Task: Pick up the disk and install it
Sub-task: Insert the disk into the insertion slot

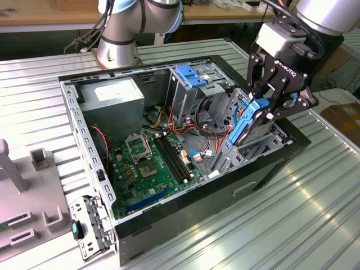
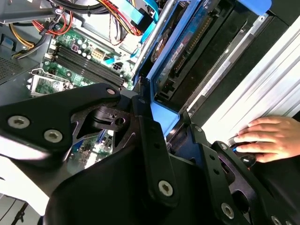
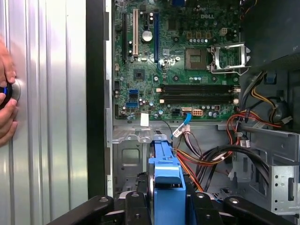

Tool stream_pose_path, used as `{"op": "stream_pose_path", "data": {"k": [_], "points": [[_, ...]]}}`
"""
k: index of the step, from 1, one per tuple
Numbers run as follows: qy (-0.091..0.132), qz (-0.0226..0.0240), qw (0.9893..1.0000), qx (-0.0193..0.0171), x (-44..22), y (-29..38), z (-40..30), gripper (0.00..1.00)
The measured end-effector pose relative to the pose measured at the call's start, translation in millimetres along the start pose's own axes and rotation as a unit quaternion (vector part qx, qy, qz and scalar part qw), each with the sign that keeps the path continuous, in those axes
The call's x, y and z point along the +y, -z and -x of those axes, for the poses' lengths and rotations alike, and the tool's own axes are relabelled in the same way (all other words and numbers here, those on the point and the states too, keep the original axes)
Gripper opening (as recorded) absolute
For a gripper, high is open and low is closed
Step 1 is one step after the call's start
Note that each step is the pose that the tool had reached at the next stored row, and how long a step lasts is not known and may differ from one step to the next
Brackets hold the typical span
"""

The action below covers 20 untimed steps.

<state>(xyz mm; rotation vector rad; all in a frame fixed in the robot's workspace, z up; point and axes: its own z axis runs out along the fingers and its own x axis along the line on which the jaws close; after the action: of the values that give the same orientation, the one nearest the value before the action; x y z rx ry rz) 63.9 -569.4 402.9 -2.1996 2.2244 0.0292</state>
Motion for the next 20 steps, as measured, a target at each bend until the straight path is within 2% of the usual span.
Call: {"op": "stream_pose_path", "data": {"k": [6, 12, 20], "points": [[0.000, 0.0000, 1.0000, 0.0000, 0.0, -7.2, -0.5, 0.37], [0.000, 0.0000, 1.0000, 0.0000, -0.1, -19.2, -1.1, 0.37], [0.000, 0.0000, 1.0000, 0.0001, -0.1, -28.5, -1.5, 0.37]]}}
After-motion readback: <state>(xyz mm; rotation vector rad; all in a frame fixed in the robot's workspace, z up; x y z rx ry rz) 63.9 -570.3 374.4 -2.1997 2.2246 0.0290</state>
